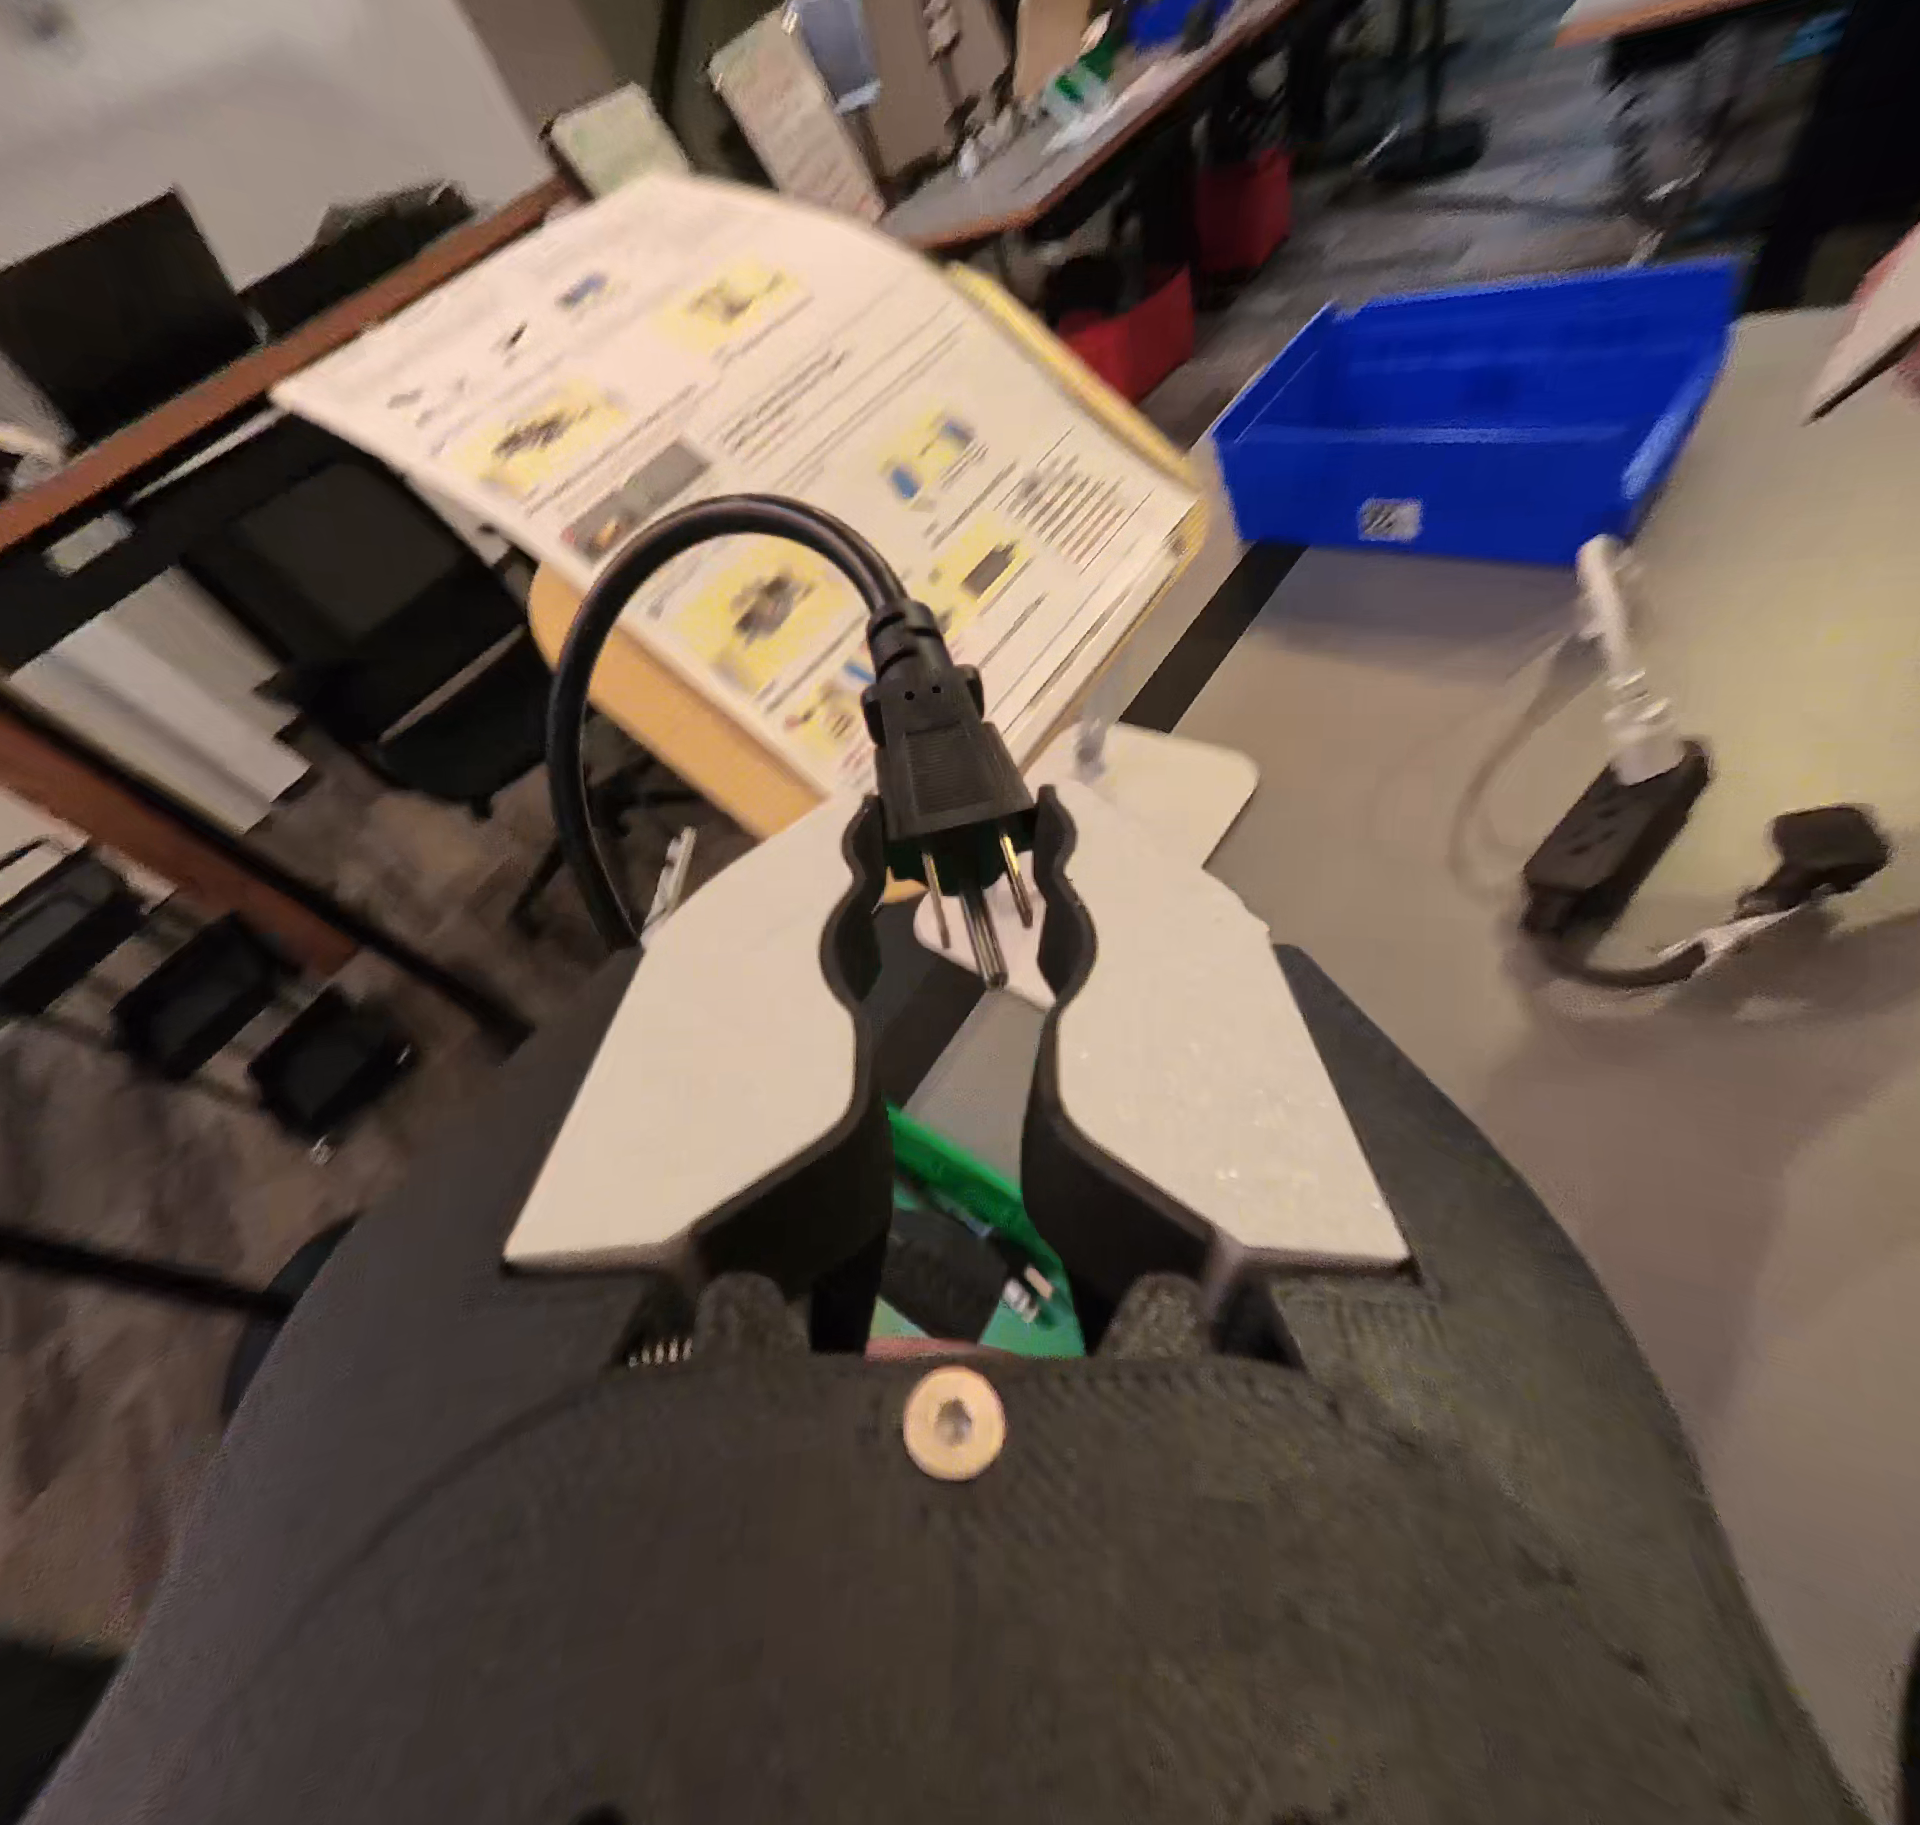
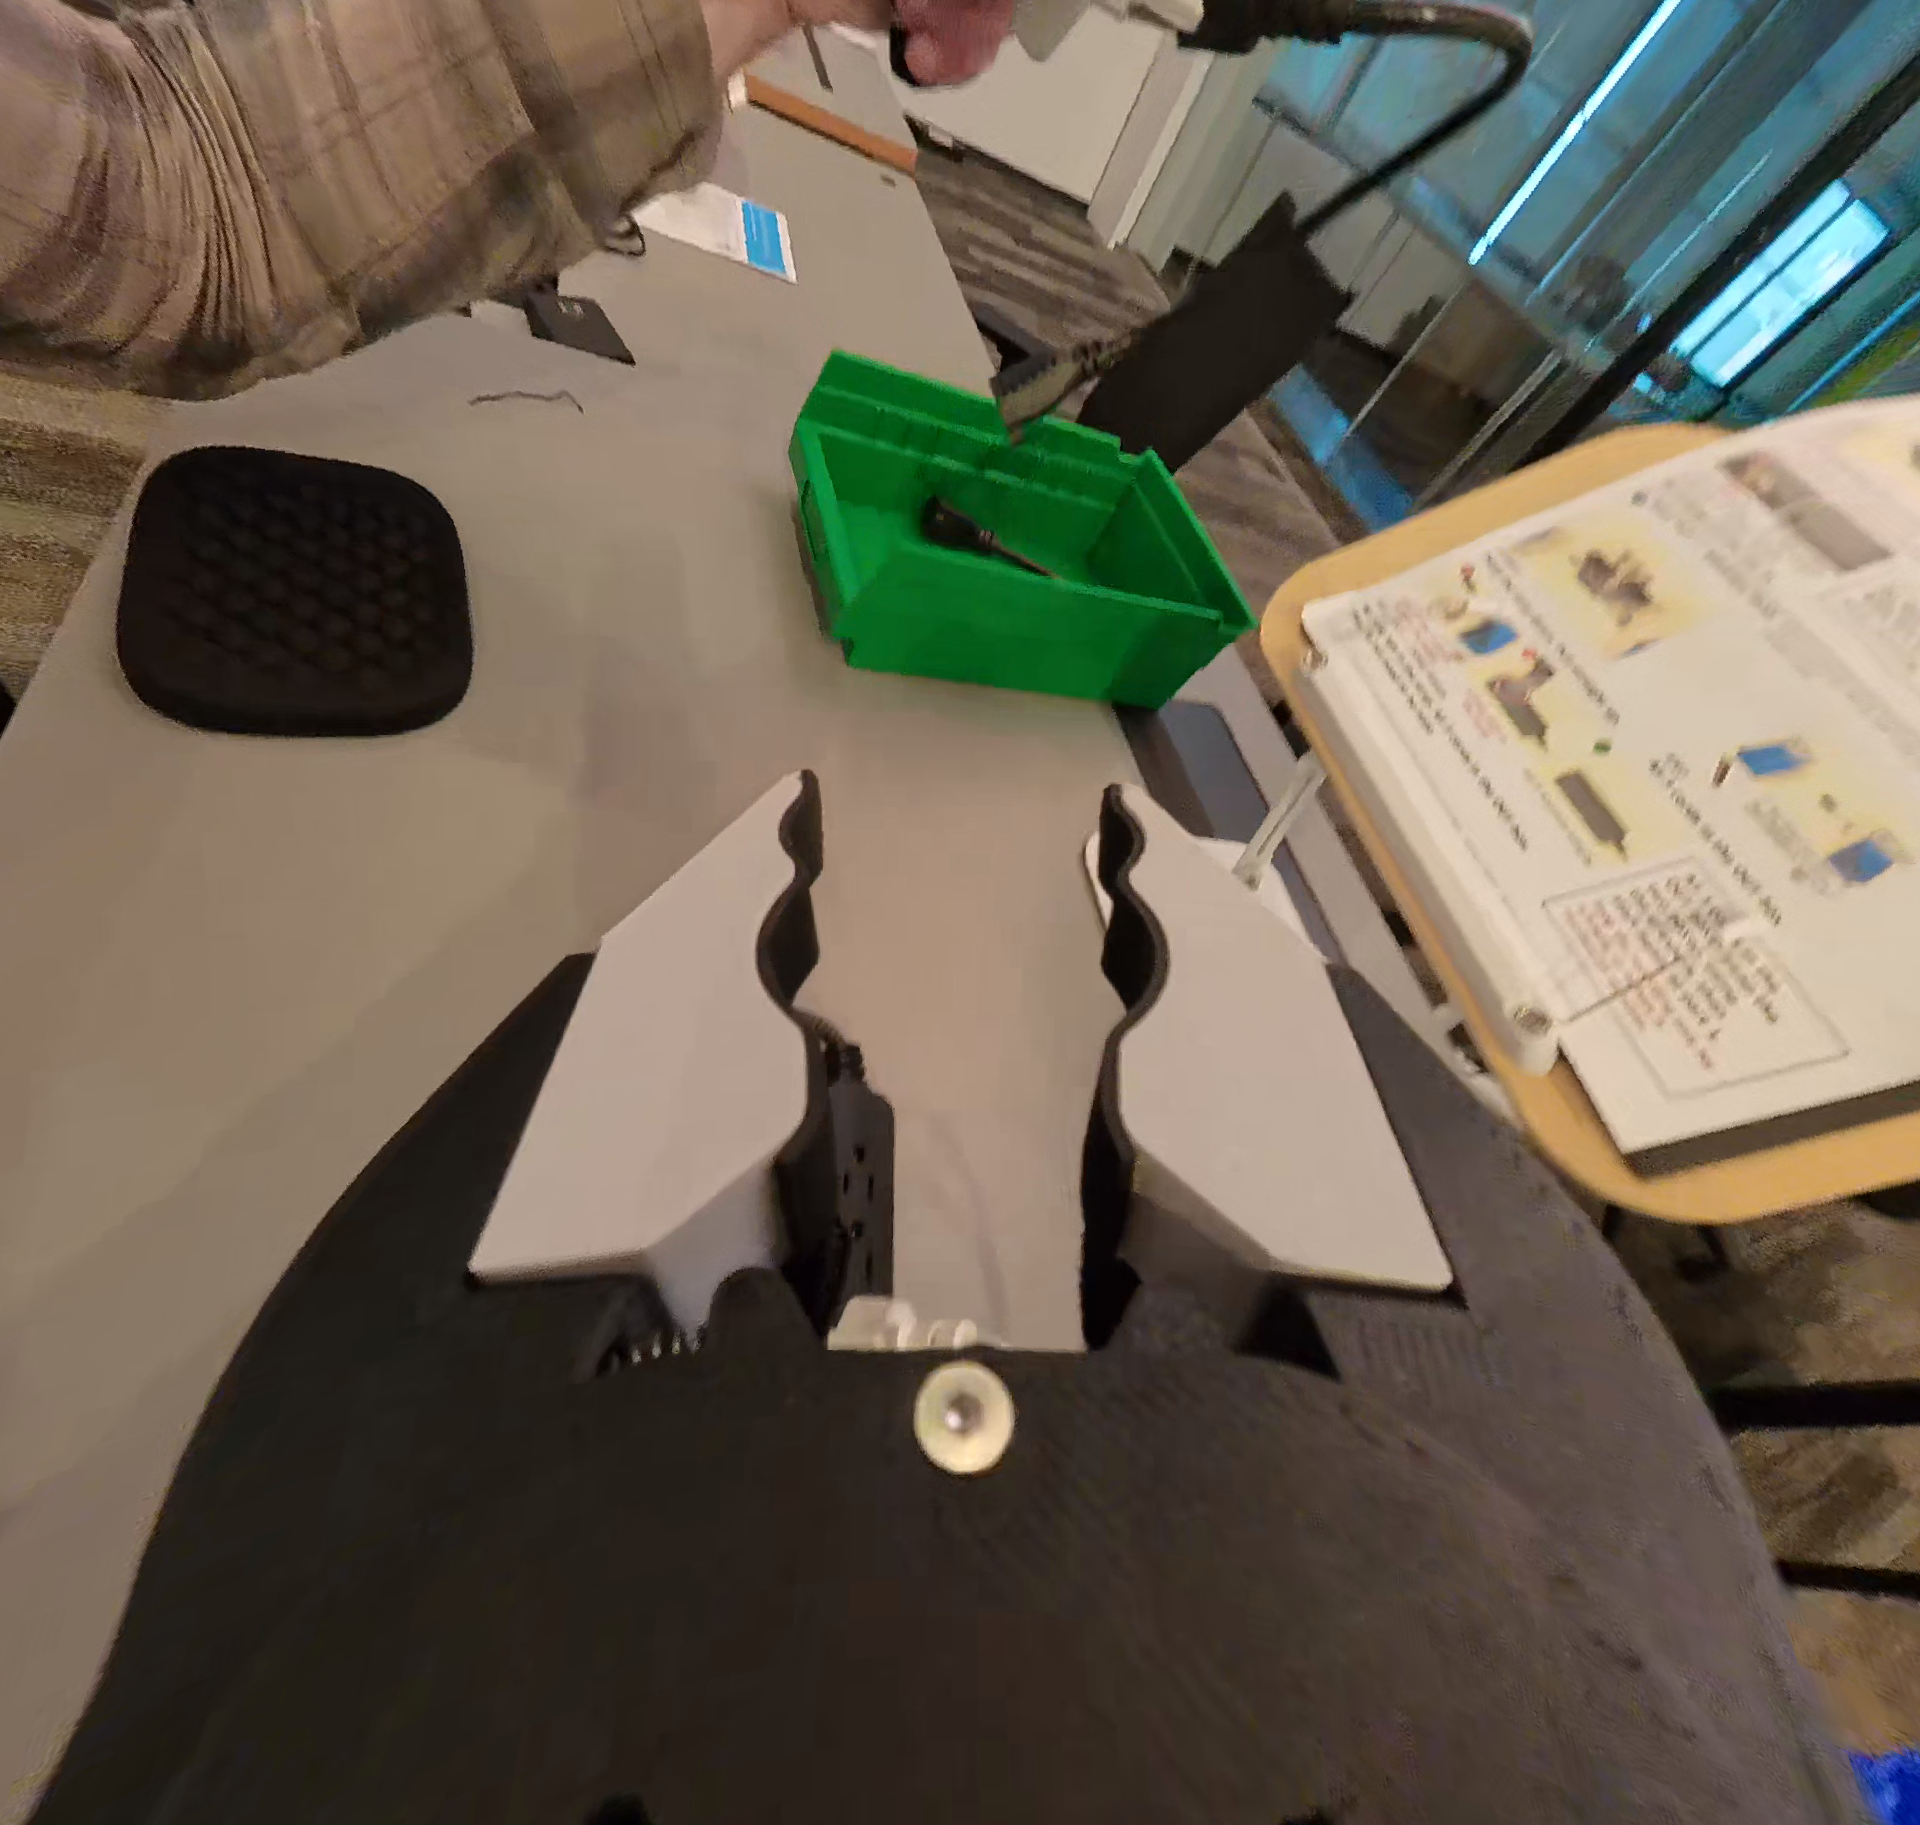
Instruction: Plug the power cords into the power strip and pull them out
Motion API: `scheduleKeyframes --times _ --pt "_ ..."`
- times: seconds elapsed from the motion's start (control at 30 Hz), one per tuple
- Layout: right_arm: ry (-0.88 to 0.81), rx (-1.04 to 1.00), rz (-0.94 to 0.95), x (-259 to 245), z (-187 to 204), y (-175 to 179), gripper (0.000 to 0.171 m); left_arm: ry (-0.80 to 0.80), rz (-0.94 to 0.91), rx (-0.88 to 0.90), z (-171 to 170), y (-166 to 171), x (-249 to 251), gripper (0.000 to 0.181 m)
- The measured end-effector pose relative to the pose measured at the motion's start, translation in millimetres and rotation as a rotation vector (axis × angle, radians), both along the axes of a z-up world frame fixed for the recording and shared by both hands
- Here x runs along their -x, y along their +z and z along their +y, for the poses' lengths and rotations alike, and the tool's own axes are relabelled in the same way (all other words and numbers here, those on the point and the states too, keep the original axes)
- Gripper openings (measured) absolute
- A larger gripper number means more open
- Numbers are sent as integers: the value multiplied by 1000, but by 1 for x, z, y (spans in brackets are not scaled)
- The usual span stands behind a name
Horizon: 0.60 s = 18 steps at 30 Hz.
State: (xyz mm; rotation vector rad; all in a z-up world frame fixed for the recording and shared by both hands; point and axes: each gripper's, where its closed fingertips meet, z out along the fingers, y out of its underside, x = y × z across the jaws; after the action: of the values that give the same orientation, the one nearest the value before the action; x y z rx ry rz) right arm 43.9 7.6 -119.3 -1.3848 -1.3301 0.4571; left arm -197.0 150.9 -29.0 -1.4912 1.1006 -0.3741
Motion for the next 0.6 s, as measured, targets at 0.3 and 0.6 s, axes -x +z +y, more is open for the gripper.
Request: scheduleKeyframes --times 0.3,0.6 --pt "35 -137 93 28 -14 43 61 -229 12 -79 -49 -6 -98 27" --pt "17 -244 59 21 -10 54 57 -443 139 -125 -86 -55 -183 26"
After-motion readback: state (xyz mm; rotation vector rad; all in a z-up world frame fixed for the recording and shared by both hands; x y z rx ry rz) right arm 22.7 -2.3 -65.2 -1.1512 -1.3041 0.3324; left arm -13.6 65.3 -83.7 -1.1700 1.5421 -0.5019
